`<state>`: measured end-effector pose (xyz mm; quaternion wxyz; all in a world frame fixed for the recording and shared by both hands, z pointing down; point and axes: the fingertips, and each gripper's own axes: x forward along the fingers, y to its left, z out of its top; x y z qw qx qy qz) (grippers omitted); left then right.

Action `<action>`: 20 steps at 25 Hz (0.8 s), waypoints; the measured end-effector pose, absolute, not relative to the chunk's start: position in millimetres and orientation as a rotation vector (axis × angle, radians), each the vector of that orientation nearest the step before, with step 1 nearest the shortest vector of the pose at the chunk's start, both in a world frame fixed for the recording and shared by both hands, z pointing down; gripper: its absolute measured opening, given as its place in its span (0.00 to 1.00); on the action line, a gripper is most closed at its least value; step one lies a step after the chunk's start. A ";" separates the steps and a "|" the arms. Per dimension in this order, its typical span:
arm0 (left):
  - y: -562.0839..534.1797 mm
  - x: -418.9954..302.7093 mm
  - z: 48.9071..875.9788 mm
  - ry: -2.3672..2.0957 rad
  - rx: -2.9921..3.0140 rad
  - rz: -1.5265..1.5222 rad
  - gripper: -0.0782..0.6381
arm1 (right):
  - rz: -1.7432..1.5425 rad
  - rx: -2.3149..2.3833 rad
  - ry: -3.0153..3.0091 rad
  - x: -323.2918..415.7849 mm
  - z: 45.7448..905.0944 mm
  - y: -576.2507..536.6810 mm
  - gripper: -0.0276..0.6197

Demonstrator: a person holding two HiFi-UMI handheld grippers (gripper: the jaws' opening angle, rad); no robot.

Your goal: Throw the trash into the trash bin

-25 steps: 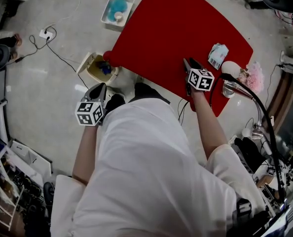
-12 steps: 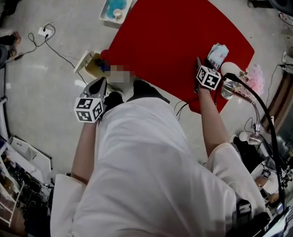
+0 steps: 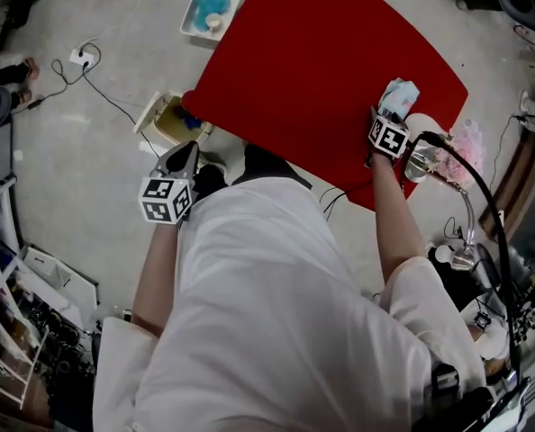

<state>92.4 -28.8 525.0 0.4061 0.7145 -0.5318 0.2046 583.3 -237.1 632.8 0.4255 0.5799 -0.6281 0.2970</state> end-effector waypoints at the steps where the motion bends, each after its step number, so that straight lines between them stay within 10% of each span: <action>1: -28.3 93.0 525.8 -1.341 1.799 0.518 0.12 | 0.762 1.447 -1.558 586.2 636.8 -236.5 0.51; 9: -27.0 95.8 528.8 -1.340 1.788 0.520 0.12 | 0.776 1.451 -1.596 578.8 634.2 -237.4 0.15; 20: -21.5 95.2 526.6 -1.357 1.797 0.493 0.12 | 0.681 1.517 -1.646 576.2 605.5 -243.6 0.05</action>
